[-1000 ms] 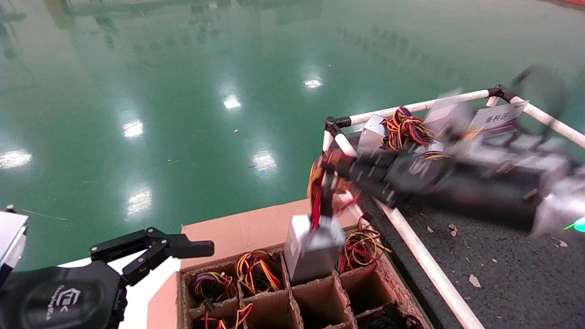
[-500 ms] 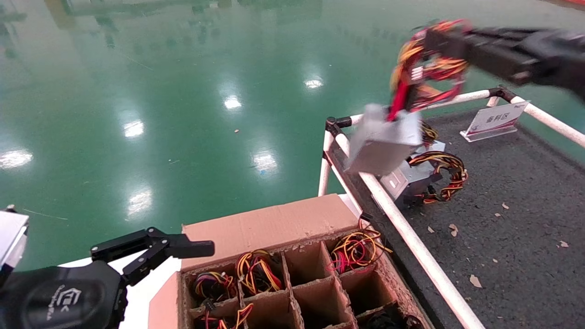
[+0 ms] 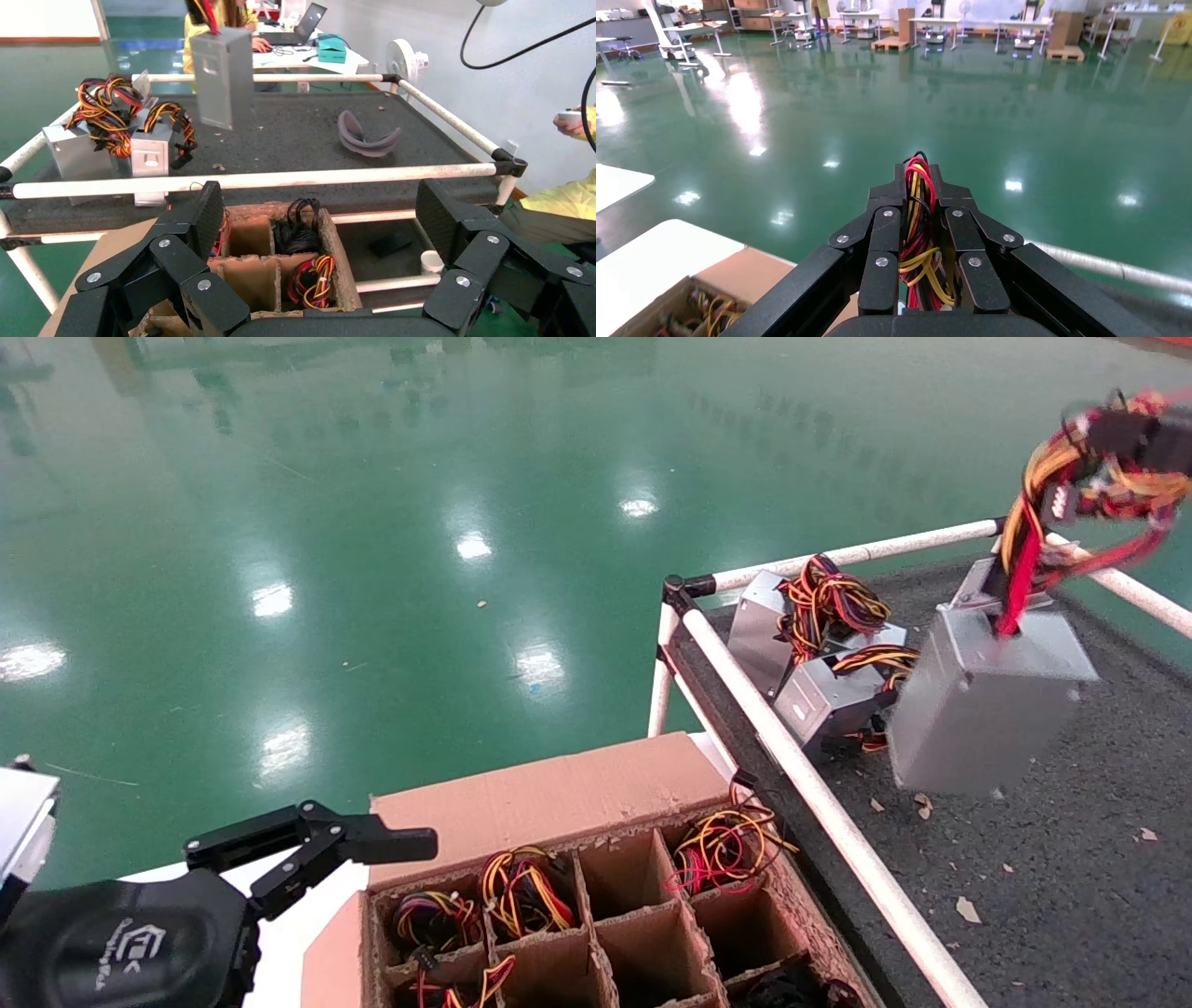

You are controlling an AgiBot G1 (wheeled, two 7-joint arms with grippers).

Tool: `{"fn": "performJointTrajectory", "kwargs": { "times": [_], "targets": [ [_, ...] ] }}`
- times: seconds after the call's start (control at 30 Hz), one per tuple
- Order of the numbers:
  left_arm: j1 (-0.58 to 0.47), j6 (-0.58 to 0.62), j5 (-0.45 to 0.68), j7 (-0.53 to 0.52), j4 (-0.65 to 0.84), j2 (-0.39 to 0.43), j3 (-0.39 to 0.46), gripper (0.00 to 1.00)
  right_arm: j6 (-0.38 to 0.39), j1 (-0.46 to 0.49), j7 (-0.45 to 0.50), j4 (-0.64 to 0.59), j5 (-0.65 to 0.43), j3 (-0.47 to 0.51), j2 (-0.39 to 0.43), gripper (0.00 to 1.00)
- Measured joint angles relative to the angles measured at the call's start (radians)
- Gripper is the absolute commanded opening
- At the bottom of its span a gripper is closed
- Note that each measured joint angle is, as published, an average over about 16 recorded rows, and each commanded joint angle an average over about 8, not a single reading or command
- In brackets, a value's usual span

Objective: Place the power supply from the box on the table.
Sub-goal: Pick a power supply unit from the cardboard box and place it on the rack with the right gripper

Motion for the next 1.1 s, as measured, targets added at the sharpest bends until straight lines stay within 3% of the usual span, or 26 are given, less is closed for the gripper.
{"fn": "performJointTrajectory", "kwargs": {
  "times": [0.33, 1.1],
  "targets": [
    [0.0, 0.0, 0.0, 0.0, 0.0, 0.0, 0.0, 1.0, -0.088, -0.047, -0.153, -0.179, -0.005, -0.012, -0.022, 0.0],
    [0.0, 0.0, 0.0, 0.0, 0.0, 0.0, 0.001, 1.0, -0.066, -0.004, -0.39, -0.468, -0.106, -0.082, -0.211, 0.0]
  ]
}}
